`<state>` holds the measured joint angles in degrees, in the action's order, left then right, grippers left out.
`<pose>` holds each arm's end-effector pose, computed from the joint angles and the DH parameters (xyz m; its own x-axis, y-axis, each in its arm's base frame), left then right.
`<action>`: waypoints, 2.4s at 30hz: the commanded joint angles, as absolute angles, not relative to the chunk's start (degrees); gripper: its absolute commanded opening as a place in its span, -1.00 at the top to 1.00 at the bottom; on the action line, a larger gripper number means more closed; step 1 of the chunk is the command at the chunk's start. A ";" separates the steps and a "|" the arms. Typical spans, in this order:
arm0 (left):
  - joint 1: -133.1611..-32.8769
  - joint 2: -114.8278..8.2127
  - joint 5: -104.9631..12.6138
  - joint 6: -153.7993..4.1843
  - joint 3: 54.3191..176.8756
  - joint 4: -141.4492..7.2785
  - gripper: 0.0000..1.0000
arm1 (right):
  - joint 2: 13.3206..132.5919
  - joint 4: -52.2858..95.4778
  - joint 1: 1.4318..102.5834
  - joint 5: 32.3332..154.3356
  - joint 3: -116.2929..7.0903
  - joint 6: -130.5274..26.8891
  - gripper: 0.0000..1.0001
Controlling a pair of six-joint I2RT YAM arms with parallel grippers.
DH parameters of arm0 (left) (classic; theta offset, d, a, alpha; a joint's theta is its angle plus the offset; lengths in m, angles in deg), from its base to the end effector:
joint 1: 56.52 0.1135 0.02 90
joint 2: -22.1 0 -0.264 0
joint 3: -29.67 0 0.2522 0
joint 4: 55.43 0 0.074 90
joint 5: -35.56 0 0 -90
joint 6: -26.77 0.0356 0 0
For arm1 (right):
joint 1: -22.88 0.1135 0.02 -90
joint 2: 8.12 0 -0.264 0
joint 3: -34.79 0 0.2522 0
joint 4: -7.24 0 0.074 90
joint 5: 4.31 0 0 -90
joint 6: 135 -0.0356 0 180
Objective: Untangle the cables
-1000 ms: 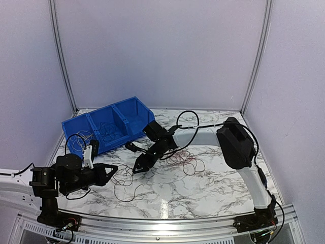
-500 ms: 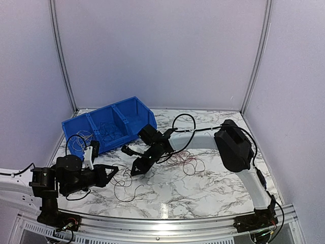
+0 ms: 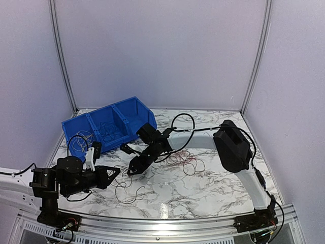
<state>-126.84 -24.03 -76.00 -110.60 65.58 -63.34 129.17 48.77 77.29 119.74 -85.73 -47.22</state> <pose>0.0753 -0.1717 0.2257 -0.6287 -0.2739 -0.7278 0.4363 0.6504 -0.6218 0.2805 0.4262 0.1317 -0.5275 -0.6820 -0.5066 -0.8252 0.2696 0.4964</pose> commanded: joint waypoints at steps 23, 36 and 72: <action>-129.91 -19.51 -80.44 -110.33 65.93 -65.92 1.00 | 126.45 50.15 74.26 109.12 -82.82 -43.26 1.00; -130.00 -14.64 -80.28 -98.99 68.43 -73.50 -0.13 | 108.31 42.90 69.64 109.61 -68.99 -33.59 1.00; -107.36 -60.21 -61.08 -81.47 80.55 -56.37 -0.27 | 101.72 40.39 70.76 113.13 -59.10 -31.42 0.56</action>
<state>-110.21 -56.05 -67.19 -84.66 78.63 -56.79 99.34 41.84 71.98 112.04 -59.35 -30.07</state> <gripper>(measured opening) 0.633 0.213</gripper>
